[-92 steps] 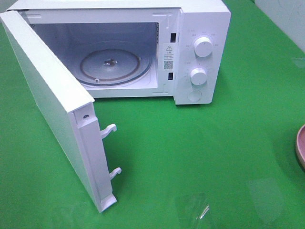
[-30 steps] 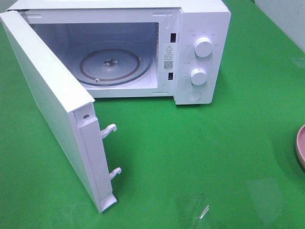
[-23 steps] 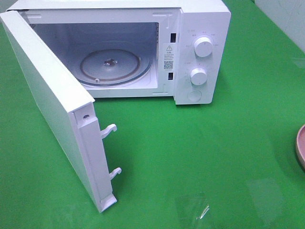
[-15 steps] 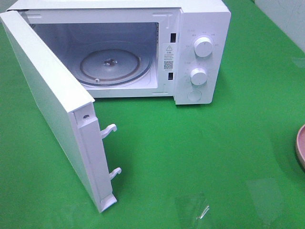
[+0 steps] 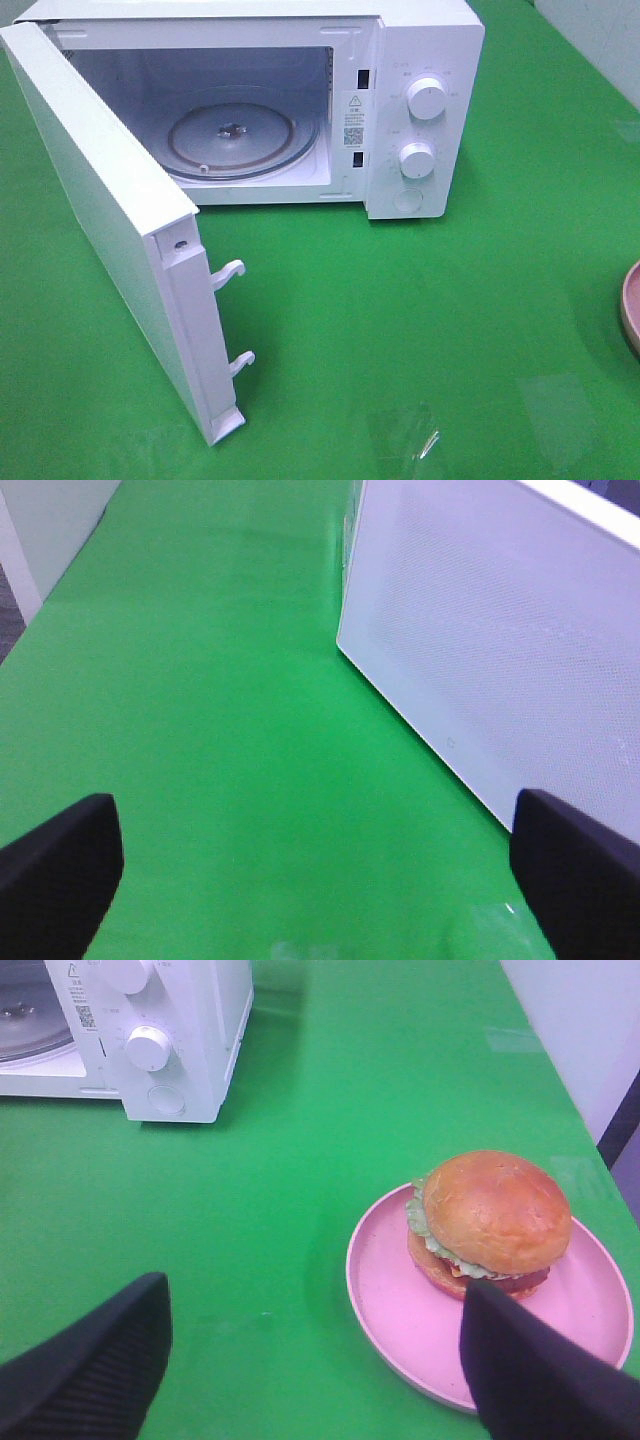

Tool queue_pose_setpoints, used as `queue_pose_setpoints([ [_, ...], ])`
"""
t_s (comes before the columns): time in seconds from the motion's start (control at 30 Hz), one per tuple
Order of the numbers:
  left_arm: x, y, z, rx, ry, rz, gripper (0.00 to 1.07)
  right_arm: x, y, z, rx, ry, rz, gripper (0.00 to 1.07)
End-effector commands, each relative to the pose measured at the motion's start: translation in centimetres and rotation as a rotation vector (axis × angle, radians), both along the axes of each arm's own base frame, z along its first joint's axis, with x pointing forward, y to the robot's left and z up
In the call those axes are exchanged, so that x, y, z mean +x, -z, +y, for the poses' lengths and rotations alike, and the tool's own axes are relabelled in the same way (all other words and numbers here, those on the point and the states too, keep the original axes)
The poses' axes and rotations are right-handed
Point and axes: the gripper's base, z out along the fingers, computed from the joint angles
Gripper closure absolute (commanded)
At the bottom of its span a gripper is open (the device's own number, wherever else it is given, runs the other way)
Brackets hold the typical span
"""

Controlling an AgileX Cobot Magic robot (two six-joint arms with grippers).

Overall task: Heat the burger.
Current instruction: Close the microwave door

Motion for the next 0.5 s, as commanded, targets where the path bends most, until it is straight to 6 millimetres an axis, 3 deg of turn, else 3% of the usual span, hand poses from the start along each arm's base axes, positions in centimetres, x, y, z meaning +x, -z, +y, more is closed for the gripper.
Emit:
queue_pose_setpoints([
  [0.03, 0.6, -1.0, 0.1, 0.001, -0.005, -0.013, 0.09, -0.4, -0.1, 0.0, -0.002, -0.003, -0.038, 0.31],
  [0.5, 4.8, -2.5, 0.4, -0.014, -0.021, -0.037, 0.34, -0.4, -0.1, 0.0, -0.002, -0.003, -0.038, 0.31],
])
